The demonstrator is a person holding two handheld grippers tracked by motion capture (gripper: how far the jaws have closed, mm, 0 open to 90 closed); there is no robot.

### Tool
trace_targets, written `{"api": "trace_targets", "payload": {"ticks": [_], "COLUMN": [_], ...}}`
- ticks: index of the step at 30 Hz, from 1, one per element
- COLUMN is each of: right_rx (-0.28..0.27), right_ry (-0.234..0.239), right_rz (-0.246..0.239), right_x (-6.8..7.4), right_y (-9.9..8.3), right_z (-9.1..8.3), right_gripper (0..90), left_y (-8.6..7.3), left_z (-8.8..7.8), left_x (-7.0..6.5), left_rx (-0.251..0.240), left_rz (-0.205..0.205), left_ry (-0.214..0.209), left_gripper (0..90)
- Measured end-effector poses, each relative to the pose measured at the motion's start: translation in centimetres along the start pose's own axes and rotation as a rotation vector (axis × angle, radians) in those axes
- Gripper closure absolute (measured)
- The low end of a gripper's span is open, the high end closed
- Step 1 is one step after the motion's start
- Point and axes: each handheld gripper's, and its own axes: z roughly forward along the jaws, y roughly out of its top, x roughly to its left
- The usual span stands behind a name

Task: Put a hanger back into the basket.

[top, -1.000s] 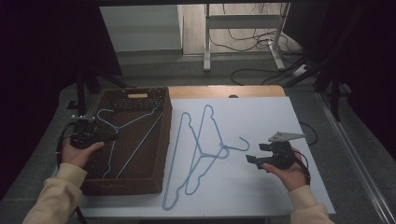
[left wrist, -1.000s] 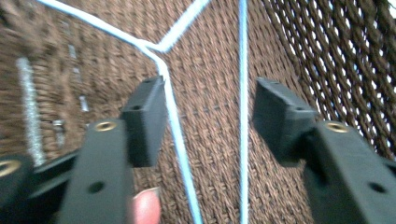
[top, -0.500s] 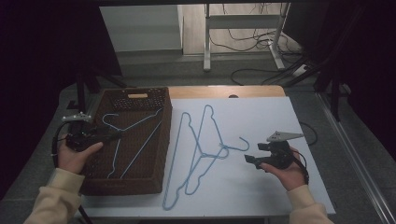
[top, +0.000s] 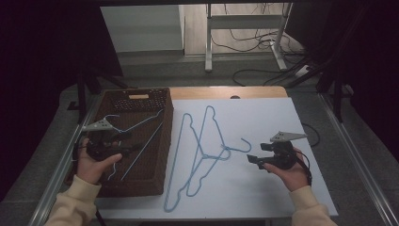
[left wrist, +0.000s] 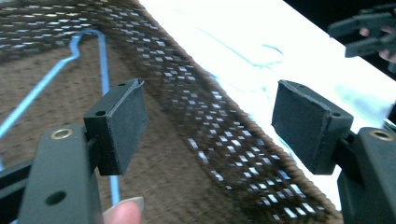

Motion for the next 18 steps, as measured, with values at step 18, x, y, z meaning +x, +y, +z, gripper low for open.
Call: {"api": "trace_targets", "payload": {"ticks": [18], "right_rx": [-0.023], "right_ry": [0.002], "right_rz": [-0.025], "right_x": [0.7], "right_y": [0.0], "right_z": [-0.6], "right_gripper": [22.6], "left_y": [-0.4], "left_z": [3.3], "left_x": [-3.8], "left_rx": [0.035], "left_rz": [0.070], "left_ry": [-0.045], "left_gripper": [25.6]}}
